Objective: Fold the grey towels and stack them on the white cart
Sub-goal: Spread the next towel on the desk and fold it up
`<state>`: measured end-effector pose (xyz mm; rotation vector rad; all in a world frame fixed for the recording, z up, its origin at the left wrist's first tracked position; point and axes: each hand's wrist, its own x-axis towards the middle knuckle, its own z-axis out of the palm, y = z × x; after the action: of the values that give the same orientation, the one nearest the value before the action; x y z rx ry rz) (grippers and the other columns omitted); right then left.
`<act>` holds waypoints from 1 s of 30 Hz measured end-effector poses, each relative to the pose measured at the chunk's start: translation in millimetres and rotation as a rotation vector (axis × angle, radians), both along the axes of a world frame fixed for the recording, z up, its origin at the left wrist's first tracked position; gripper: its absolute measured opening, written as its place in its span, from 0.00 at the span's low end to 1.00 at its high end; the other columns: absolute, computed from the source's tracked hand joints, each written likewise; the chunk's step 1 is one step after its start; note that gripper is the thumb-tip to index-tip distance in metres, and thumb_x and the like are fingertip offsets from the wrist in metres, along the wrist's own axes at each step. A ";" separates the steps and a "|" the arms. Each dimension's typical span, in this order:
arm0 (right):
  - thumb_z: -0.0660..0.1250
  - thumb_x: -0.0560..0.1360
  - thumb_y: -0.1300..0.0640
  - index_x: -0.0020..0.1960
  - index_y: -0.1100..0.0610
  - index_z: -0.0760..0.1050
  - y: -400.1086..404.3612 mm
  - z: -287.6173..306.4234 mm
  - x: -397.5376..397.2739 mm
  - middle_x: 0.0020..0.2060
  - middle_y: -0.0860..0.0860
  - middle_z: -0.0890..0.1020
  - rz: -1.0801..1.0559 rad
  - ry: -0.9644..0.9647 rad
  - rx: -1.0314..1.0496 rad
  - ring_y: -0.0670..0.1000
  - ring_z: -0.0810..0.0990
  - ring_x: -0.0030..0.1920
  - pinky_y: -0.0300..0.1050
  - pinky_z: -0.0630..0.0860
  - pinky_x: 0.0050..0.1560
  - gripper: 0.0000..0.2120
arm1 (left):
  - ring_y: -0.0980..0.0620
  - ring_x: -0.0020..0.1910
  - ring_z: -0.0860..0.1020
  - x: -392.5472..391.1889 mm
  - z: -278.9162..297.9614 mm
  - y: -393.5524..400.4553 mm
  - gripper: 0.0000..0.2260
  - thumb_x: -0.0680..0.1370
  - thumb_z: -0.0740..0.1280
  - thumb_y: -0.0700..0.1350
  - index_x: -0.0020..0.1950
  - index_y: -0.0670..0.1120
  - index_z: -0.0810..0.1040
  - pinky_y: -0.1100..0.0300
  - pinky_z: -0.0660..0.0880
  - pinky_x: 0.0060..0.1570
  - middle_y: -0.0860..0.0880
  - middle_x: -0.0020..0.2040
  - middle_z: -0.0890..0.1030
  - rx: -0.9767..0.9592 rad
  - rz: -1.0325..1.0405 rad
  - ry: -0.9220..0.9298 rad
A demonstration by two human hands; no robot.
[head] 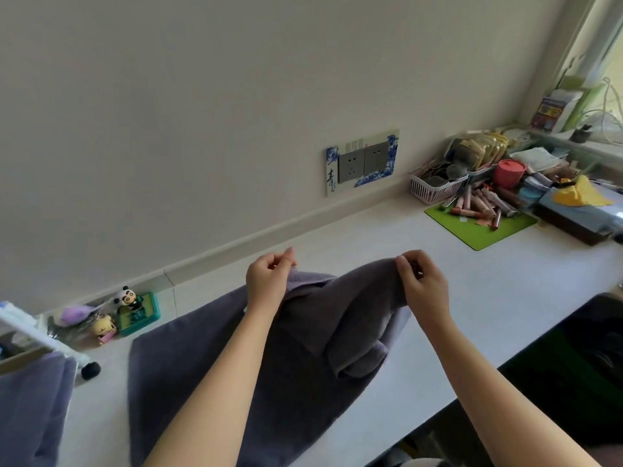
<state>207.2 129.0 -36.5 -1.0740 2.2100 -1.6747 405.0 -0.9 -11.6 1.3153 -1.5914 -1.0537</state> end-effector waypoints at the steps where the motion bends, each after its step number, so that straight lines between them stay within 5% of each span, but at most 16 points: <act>1: 0.65 0.76 0.58 0.41 0.53 0.74 1.0 4.5 3.2 0.35 0.45 0.78 0.031 0.021 -0.009 0.40 0.75 0.38 0.28 0.67 0.38 0.05 | 0.61 0.35 0.75 3.0 3.9 1.4 0.13 0.79 0.64 0.49 0.37 0.45 0.79 0.75 0.67 0.34 0.56 0.34 0.79 -0.053 0.034 -0.017; 3: 0.65 0.76 0.56 0.36 0.54 0.72 3.0 0.9 9.4 0.29 0.45 0.76 0.159 0.070 0.098 0.41 0.74 0.33 0.30 0.66 0.34 0.10 | 0.59 0.37 0.75 8.8 -0.4 1.0 0.15 0.80 0.59 0.50 0.40 0.46 0.80 0.70 0.69 0.37 0.55 0.37 0.80 -0.043 -0.008 -0.200; 6: 0.64 0.77 0.54 0.30 0.52 0.71 7.5 -28.9 21.4 0.25 0.46 0.76 0.381 0.037 0.422 0.46 0.74 0.29 0.36 0.69 0.35 0.17 | 0.51 0.40 0.78 16.8 -29.6 5.7 0.21 0.78 0.54 0.59 0.41 0.49 0.81 0.58 0.73 0.42 0.51 0.40 0.81 0.130 -0.184 -0.789; 9: 0.61 0.78 0.53 0.36 0.58 0.75 9.4 -66.3 28.1 0.29 0.51 0.81 0.365 -0.047 0.582 0.52 0.81 0.32 0.43 0.75 0.37 0.15 | 0.51 0.41 0.76 20.7 -52.9 19.0 0.23 0.77 0.52 0.62 0.46 0.48 0.79 0.58 0.69 0.38 0.52 0.39 0.80 0.164 -0.254 -1.061; 11: 0.62 0.77 0.53 0.46 0.58 0.77 9.5 -85.6 24.8 0.42 0.54 0.82 0.257 0.001 0.639 0.55 0.80 0.46 0.45 0.74 0.45 0.10 | 0.52 0.43 0.76 19.4 -62.0 25.8 0.21 0.77 0.54 0.62 0.49 0.49 0.79 0.57 0.70 0.38 0.52 0.43 0.80 0.166 -0.325 -0.990; 13: 0.63 0.77 0.53 0.56 0.55 0.76 10.4 -95.7 22.0 0.53 0.56 0.77 0.179 0.026 0.658 0.57 0.75 0.56 0.48 0.72 0.56 0.11 | 0.52 0.50 0.75 15.1 -70.9 28.4 0.16 0.76 0.59 0.61 0.50 0.52 0.79 0.58 0.72 0.49 0.53 0.49 0.77 0.161 -0.384 -0.812; 16: 0.64 0.76 0.50 0.66 0.51 0.70 8.6 -105.5 21.3 0.61 0.58 0.71 0.047 0.011 0.679 0.60 0.69 0.62 0.52 0.67 0.64 0.19 | 0.52 0.61 0.69 0.9 -87.4 30.6 0.15 0.75 0.66 0.58 0.58 0.53 0.76 0.57 0.68 0.63 0.52 0.57 0.71 0.090 -0.448 -0.633; 20: 0.65 0.75 0.47 0.72 0.49 0.61 3.7 -110.3 17.1 0.68 0.61 0.62 -0.037 -0.283 0.627 0.64 0.66 0.66 0.54 0.65 0.67 0.27 | 0.50 0.70 0.60 -20.1 -97.5 34.4 0.19 0.74 0.68 0.56 0.64 0.55 0.75 0.57 0.60 0.69 0.51 0.69 0.65 0.087 -0.513 -0.571; 23: 0.66 0.76 0.52 0.73 0.54 0.57 4.0 -107.3 11.9 0.69 0.60 0.66 -0.026 -0.439 0.480 0.61 0.69 0.66 0.48 0.66 0.63 0.30 | 0.51 0.73 0.52 -32.7 -107.1 39.0 0.19 0.73 0.68 0.59 0.63 0.58 0.76 0.54 0.50 0.70 0.52 0.74 0.59 -0.020 -0.572 -0.756; 25: 0.66 0.76 0.53 0.74 0.55 0.55 0.2 -104.6 9.2 0.67 0.59 0.70 -0.054 -0.540 0.439 0.59 0.70 0.66 0.48 0.67 0.61 0.31 | 0.53 0.71 0.57 -41.6 -109.9 44.2 0.17 0.73 0.67 0.61 0.59 0.58 0.78 0.55 0.49 0.67 0.54 0.70 0.64 -0.147 -0.584 -0.799; 27: 0.66 0.76 0.53 0.71 0.58 0.61 -3.9 -106.3 1.7 0.63 0.58 0.74 -0.090 -0.592 0.463 0.59 0.73 0.63 0.48 0.69 0.59 0.27 | 0.54 0.67 0.62 -57.4 -111.8 48.4 0.15 0.73 0.67 0.60 0.57 0.58 0.80 0.56 0.52 0.64 0.56 0.63 0.70 -0.194 -0.590 -0.781; 30: 0.65 0.76 0.55 0.54 0.64 0.75 -5.9 -111.4 -3.3 0.49 0.60 0.81 -0.077 -0.602 0.489 0.59 0.79 0.53 0.50 0.73 0.53 0.13 | 0.54 0.64 0.67 -73.0 -116.7 49.8 0.15 0.73 0.67 0.59 0.58 0.57 0.79 0.54 0.57 0.63 0.54 0.60 0.73 -0.100 -0.578 -0.766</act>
<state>203.9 123.1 -147.9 -0.3100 2.0827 -1.1636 332.0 49.0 -128.3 1.2926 -2.6769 -0.7956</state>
